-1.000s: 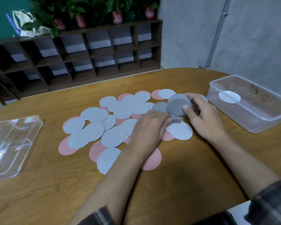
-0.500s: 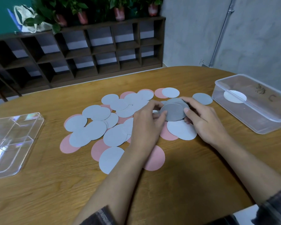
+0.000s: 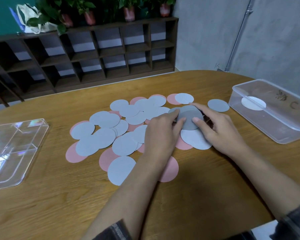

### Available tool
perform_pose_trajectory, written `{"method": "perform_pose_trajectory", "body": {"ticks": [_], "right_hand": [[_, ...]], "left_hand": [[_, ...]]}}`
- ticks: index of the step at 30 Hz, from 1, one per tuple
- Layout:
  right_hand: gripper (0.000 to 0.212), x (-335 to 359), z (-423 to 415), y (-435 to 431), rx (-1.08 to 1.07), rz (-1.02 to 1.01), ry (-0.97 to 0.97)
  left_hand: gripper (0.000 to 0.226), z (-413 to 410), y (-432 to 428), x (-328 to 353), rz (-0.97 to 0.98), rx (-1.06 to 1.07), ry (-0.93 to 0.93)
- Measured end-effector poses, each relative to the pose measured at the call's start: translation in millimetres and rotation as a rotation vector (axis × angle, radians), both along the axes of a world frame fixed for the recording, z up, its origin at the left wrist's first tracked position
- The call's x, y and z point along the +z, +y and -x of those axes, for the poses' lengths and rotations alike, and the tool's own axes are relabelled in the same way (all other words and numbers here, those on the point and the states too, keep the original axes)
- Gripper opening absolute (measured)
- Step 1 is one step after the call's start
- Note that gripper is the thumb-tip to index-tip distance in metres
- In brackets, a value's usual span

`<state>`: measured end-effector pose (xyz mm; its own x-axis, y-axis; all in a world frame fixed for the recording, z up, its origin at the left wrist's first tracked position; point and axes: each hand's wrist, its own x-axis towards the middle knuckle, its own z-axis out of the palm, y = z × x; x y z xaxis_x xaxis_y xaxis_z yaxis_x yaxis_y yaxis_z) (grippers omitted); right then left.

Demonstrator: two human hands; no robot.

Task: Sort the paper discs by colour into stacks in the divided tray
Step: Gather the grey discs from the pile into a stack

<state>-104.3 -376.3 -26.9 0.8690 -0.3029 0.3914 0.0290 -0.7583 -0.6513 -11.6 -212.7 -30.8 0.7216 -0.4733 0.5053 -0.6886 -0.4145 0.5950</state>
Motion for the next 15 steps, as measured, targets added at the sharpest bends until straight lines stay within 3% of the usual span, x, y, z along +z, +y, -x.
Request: {"method": "perform_pose_trajectory", "body": {"ticks": [4, 10, 15], "right_hand": [[0.030, 0.4, -0.1, -5.2, -0.060, -0.052, -0.029], [0.033, -1.6, -1.2, -15.5, -0.199, -0.084, -0.032], [0.033, -0.4, -3.1, -14.7, -0.206, -0.081, -0.020]], "left_hand": [[0.038, -0.7, 1.0, 2.1, -0.053, -0.051, -0.034], [0.049, -5.5, 4.1, -3.8, -0.330, -0.091, 0.026], [0.050, -2.3, 6.3, 2.5, -0.283, -0.007, 0.031]]}}
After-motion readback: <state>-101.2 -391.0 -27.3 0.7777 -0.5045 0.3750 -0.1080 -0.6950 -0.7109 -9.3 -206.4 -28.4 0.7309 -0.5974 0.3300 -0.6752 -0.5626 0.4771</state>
